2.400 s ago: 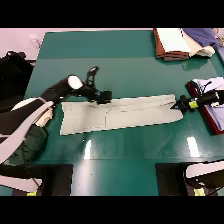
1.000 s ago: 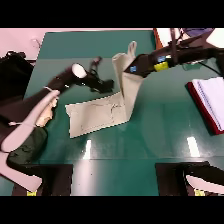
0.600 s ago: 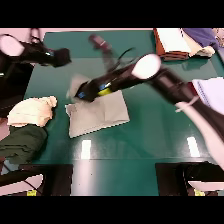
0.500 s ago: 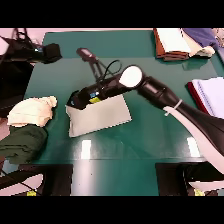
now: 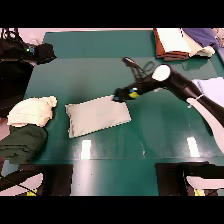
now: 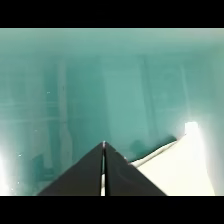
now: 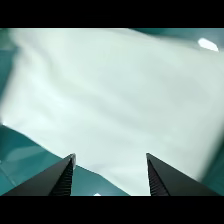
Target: Fold the shirts.
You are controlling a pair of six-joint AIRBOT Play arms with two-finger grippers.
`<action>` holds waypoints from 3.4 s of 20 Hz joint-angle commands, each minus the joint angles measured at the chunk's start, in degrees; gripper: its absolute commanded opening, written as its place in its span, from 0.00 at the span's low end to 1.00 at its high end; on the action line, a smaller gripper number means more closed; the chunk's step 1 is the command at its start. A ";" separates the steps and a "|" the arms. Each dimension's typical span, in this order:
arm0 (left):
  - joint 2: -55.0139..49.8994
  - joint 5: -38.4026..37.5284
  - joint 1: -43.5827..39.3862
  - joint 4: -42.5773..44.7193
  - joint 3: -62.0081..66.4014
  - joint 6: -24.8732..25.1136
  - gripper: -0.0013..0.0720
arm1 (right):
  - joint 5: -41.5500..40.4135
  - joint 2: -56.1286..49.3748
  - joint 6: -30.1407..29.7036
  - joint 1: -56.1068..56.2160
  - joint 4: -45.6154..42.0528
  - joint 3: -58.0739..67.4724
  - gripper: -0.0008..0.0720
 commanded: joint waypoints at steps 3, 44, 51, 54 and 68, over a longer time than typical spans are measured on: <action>-0.33 -0.35 -2.97 -1.01 0.00 3.06 0.05 | 3.10 -6.82 0.13 -11.10 6.21 -6.95 0.72; -2.10 8.61 -17.81 -4.02 0.00 0.07 0.05 | -0.90 -5.75 1.29 -63.17 -2.29 37.62 0.03; -2.10 5.81 -17.81 -4.00 0.00 0.24 0.05 | 4.76 -0.90 1.33 -65.09 -11.23 35.28 0.03; -2.10 5.18 -17.81 -3.96 0.00 0.26 0.05 | 7.69 2.36 1.14 -69.09 -11.39 26.51 0.03; -2.10 5.64 -17.81 -3.98 0.00 0.74 0.05 | 9.05 19.02 -1.66 -85.02 -18.45 3.02 0.83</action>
